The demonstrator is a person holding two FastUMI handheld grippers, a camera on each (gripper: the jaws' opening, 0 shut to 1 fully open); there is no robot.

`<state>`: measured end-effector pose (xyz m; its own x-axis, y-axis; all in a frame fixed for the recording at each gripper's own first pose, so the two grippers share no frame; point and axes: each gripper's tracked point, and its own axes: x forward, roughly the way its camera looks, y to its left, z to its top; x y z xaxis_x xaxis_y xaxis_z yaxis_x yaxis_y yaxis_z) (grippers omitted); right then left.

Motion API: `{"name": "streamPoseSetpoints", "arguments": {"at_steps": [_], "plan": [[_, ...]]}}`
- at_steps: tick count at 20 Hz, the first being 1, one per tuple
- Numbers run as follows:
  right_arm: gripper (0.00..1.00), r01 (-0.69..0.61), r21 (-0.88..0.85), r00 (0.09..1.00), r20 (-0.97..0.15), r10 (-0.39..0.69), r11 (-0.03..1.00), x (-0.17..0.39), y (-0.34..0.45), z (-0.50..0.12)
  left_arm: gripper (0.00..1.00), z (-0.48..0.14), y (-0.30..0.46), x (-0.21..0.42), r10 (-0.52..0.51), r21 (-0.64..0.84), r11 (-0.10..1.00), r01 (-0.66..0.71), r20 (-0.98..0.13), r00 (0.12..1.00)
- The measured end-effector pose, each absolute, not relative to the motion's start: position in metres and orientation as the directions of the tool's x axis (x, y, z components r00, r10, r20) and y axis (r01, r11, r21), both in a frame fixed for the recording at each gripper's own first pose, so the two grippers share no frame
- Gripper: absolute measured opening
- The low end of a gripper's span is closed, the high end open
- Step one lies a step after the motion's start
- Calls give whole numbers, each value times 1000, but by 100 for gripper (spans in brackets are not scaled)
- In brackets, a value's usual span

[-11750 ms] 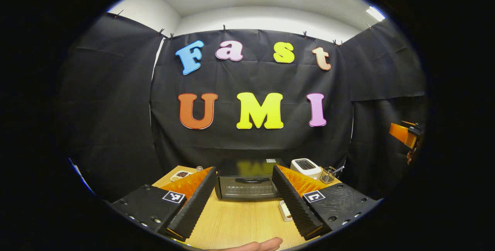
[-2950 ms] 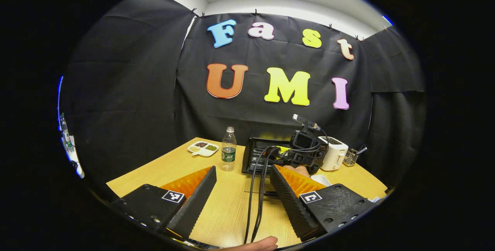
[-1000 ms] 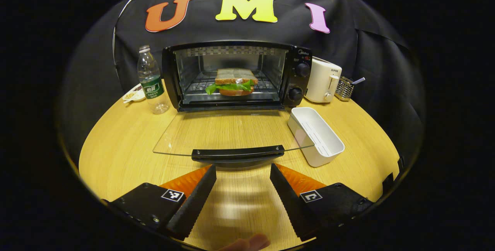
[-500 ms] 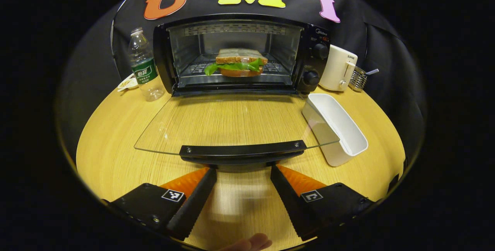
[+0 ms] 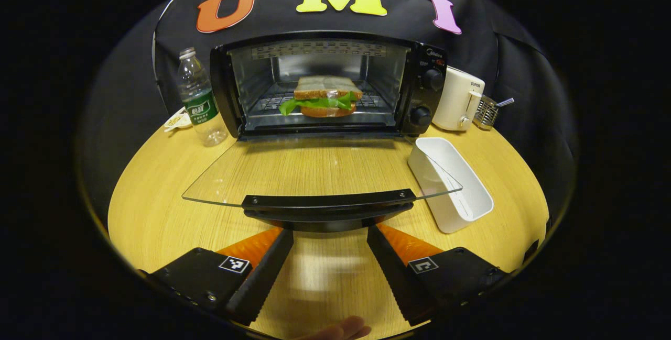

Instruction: Open the electric oven with the left hand, put the food in, and close the electric oven.

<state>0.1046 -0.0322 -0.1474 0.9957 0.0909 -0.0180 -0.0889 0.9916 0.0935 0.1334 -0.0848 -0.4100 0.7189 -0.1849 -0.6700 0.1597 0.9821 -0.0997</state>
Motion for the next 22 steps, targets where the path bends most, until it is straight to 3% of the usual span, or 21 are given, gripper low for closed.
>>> {"name": "streamPoseSetpoints", "arguments": {"at_steps": [2,3,4,5,11,16,22], "plan": [[100,-85,97,996,-18,88,992,101,-33,-147,94,-400,-83,139,-188,-105,982,158,-655,732],[89,-82,95,996,-17,84,992,99,-34,-148,94,-394,-83,143,-191,-103,981,164,-647,739],[89,-75,88,997,-13,77,993,98,-37,-146,94,-388,-82,147,-189,-93,981,168,-638,746],[100,-67,81,998,-7,68,994,96,-39,-143,94,-382,-80,152,-181,-78,982,171,-629,756],[100,-8,84,1000,-2,8,996,79,-47,-137,94,-348,-78,193,-170,-76,985,155,-566,807],[100,-38,100,999,29,35,994,57,-24,-132,96,-314,-63,236,-127,-34,992,126,-456,881],[100,-45,99,999,28,42,994,26,-17,-139,96,-227,-59,197,-102,-69,994,87,-260,960]]}}
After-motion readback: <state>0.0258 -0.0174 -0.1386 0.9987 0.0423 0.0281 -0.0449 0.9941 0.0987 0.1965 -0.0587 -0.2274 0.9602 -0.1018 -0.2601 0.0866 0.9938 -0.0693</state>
